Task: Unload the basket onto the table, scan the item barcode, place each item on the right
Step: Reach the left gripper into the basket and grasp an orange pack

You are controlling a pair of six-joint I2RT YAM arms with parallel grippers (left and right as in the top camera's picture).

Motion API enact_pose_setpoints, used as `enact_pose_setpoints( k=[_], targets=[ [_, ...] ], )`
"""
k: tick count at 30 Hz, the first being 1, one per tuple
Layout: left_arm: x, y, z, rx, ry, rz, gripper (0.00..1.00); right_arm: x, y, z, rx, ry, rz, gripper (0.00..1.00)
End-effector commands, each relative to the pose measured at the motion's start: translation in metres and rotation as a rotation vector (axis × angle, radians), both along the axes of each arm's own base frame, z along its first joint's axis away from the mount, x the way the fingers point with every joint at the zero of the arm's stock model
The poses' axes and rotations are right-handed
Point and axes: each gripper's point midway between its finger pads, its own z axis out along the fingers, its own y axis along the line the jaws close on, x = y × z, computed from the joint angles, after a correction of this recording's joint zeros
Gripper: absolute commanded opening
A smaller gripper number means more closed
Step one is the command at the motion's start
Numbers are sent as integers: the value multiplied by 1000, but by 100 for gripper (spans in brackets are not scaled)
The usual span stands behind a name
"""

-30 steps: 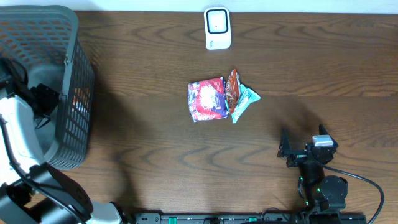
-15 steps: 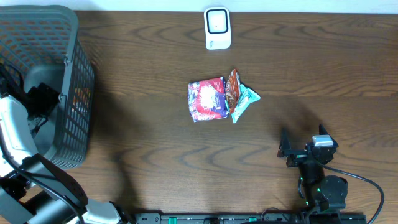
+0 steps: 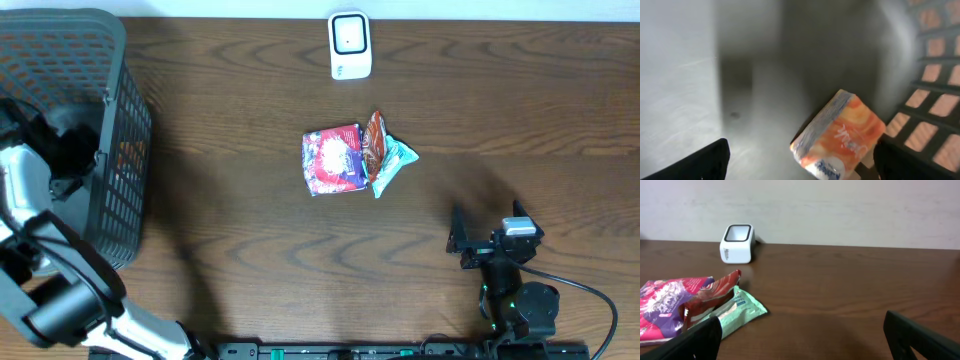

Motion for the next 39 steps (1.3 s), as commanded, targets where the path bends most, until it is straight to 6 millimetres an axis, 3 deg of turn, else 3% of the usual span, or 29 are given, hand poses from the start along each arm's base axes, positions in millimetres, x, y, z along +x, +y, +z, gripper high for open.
enact_pose_setpoints(
  k=[1, 8, 11, 14, 17, 20, 22, 25, 29, 33, 39],
  targets=[
    [8, -19, -18, -27, 3, -125, 86, 0, 1, -1, -7, 3, 5, 99],
    [18, -46, -50, -32, 59, -250, 85, 0, 1, -1, -7, 3, 5, 99],
    [14, -46, -63, -1, 114, -254, 82, 0, 1, -1, -7, 3, 5, 99],
    [8, -39, -72, 46, 171, -243, 64, 0, 1, -1, -7, 3, 5, 99],
    [4, -31, -74, 83, 202, -230, 37, 0, 1, -1, -7, 3, 5, 99],
    [1, -27, -75, 92, 212, -222, 23, 0, 1, -1, -7, 3, 5, 99],
    [0, -26, -75, 90, 214, -217, 8, 0, 1, -1, -7, 3, 5, 99],
    [-2, -22, -72, 86, 215, -198, 7, 0, 1, -1, -7, 3, 5, 99],
    [0, -5, -45, 74, 167, -41, 7, 0, 1, -1, -7, 3, 5, 99],
    [1, 16, 6, 88, 49, 136, 7, 0, 1, -1, -7, 3, 5, 99],
    [-8, 37, 117, 119, -236, 394, 7, 0, 1, -1, -7, 3, 5, 99]
  ],
)
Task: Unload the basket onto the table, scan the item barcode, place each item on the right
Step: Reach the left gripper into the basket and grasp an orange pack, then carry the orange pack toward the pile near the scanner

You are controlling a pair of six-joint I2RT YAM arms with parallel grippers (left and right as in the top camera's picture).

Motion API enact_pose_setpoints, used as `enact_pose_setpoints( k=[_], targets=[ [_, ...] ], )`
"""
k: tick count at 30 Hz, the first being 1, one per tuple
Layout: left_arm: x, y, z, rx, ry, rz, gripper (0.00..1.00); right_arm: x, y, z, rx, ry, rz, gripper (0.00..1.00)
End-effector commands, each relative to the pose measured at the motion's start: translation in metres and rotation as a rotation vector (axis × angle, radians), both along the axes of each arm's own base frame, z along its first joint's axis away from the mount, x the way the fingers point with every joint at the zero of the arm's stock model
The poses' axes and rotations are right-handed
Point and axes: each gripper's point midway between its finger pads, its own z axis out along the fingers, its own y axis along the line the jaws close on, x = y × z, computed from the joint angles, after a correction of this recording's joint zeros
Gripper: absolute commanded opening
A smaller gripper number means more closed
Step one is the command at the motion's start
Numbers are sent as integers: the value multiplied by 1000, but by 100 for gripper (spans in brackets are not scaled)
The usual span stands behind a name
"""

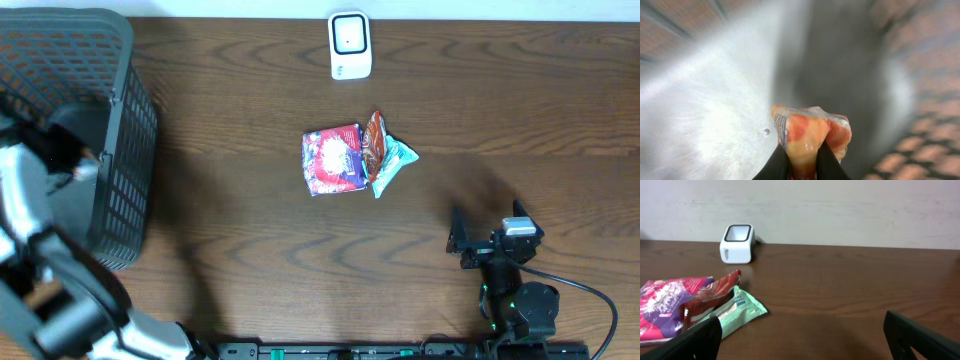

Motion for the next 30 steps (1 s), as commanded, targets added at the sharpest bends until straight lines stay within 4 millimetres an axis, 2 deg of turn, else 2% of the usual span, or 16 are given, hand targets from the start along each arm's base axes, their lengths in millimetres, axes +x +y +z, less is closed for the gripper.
enact_pose_setpoints(
  k=[1, 3, 5, 6, 7, 9, 11, 14, 19, 23, 27, 30],
  targets=[
    [-7, 3, 90, 31, -226, 168, 7, 0, 1, -1, -7, 2, 4, 99],
    [-8, -8, 122, 14, -325, 175, 7, 0, 1, -1, -7, 2, 4, 99],
    [-4, -29, 153, -62, -445, 155, 7, 0, 1, -1, -7, 2, 4, 99],
    [2, -49, 174, -125, -525, 92, 7, 0, 1, -1, -7, 2, 4, 99],
    [6, -61, 184, -153, -563, 46, 7, 0, 1, -1, -7, 2, 4, 99],
    [17, -102, 216, -219, -677, -133, 7, 0, 1, -1, -7, 2, 4, 99],
    [24, -141, 240, -255, -752, -289, 7, 0, 1, -1, -7, 2, 4, 99],
    [27, -200, 257, -240, -790, -494, 7, 0, 1, -1, -7, 2, 4, 99],
    [18, -299, 264, -227, -799, -813, 7, 0, 1, -1, -7, 2, 4, 99],
    [10, -369, 247, -270, -727, -935, 7, 0, 1, -1, -7, 2, 4, 99],
    [7, -411, 208, -181, -595, -988, 7, 0, 1, -1, -7, 2, 4, 99],
    [10, -431, 174, -91, -490, -996, 7, 0, 1, -1, -7, 2, 4, 99]
  ],
)
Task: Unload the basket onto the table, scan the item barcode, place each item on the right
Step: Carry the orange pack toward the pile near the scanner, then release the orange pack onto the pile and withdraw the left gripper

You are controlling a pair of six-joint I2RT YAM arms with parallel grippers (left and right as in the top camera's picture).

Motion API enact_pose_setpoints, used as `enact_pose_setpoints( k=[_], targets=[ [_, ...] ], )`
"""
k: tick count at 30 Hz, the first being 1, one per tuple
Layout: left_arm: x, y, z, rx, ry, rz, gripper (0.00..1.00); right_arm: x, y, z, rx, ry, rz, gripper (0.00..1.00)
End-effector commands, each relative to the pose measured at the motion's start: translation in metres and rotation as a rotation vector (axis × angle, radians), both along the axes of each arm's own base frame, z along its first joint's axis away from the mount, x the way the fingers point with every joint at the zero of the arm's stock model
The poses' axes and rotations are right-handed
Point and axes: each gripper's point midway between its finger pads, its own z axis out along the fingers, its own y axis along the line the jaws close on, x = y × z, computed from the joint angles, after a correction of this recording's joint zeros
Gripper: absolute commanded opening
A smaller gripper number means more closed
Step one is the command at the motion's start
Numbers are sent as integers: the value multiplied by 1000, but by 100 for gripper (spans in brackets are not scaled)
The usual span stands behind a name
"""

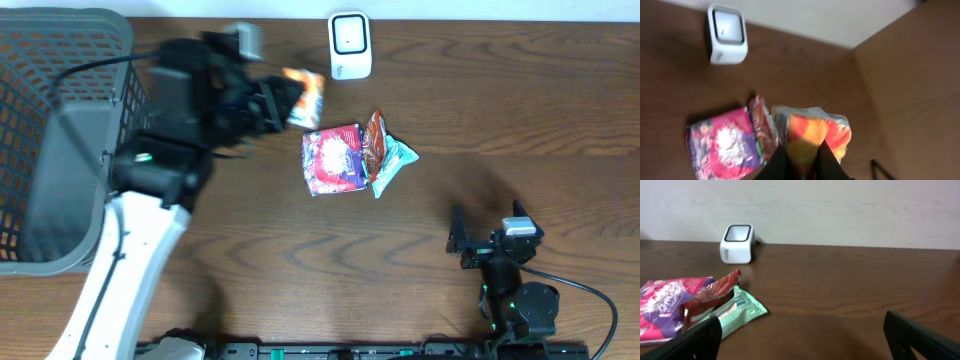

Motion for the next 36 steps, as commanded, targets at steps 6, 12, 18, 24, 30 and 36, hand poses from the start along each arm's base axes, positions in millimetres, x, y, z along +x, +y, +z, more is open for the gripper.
enact_pose_setpoints(
  k=[6, 12, 18, 24, 30, 36],
  targets=[
    [26, -45, -91, 285, 66, 39, 8, 0, 1, -1, -7, 3, 5, 99],
    [36, -90, -147, 316, 110, -37, 7, 0, 1, -1, -7, 3, 5, 99],
    [44, -124, -183, 315, 102, -81, 8, 0, 1, -1, -7, 3, 5, 99],
    [47, -125, -206, 336, 132, -83, 42, 0, 1, -1, -7, 3, 5, 99],
    [45, -117, -206, 348, 153, -77, 65, 0, 1, -1, -7, 3, 5, 99],
    [53, -84, -155, 309, 98, -9, 65, 0, 1, -1, -7, 3, 5, 99]
  ],
)
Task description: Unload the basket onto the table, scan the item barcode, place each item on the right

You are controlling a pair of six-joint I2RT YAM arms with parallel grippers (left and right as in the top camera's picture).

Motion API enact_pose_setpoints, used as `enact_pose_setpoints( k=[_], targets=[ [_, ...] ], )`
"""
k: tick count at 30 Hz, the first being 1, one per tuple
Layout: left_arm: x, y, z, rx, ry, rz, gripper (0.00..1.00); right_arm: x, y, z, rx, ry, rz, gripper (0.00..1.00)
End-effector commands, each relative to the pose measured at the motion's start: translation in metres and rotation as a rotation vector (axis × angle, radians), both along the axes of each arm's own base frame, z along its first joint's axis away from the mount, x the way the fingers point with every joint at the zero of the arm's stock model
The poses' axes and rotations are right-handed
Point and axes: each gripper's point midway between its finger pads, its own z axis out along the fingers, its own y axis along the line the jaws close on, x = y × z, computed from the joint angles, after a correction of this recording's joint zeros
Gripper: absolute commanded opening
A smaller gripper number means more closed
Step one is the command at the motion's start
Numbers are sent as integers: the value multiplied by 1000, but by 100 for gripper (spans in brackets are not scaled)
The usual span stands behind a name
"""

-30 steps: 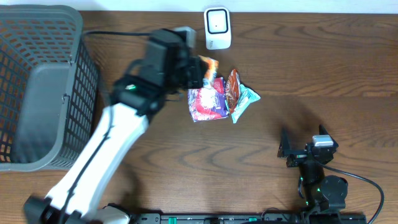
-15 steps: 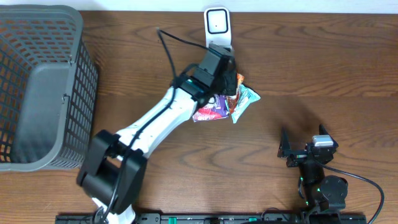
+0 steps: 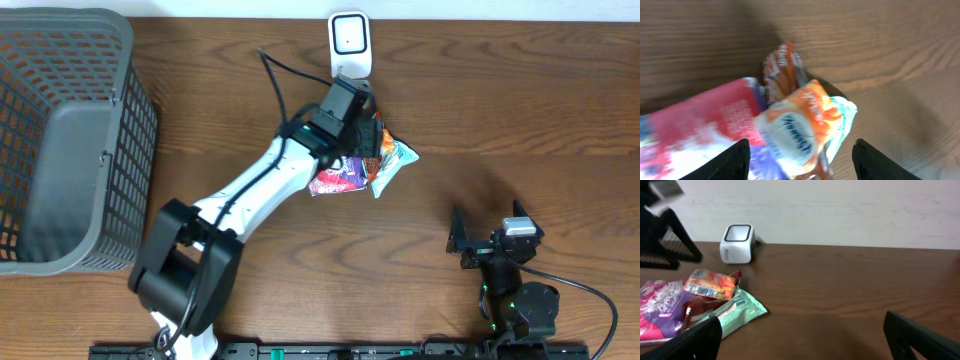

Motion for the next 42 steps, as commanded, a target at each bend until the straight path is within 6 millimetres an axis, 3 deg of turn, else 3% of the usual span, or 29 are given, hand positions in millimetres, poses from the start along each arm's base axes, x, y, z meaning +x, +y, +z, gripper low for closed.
enact_pose_setpoints(
  k=[1, 7, 12, 18, 23, 31, 42],
  targets=[
    [12, 31, 62, -47, -107, 64, 65, 0, 1, -1, -7, 3, 5, 99],
    [1, 105, 134, -55, -186, 171, 65, 0, 1, -1, -7, 3, 5, 99],
    [-19, 161, 159, 64, -252, 153, 65, 0, 1, -1, -7, 3, 5, 99],
    [-34, 232, 159, 189, -212, 314, 65, 0, 1, -1, -7, 3, 5, 99],
    [-48, 270, 157, 236, -167, 412, 64, 0, 1, -1, -7, 3, 5, 99],
    [-71, 311, 142, 346, -63, 524, 58, 0, 1, -1, -7, 3, 5, 99],
    [-116, 351, 123, 581, 104, 632, 52, 0, 1, -1, -7, 3, 5, 99]
  ],
)
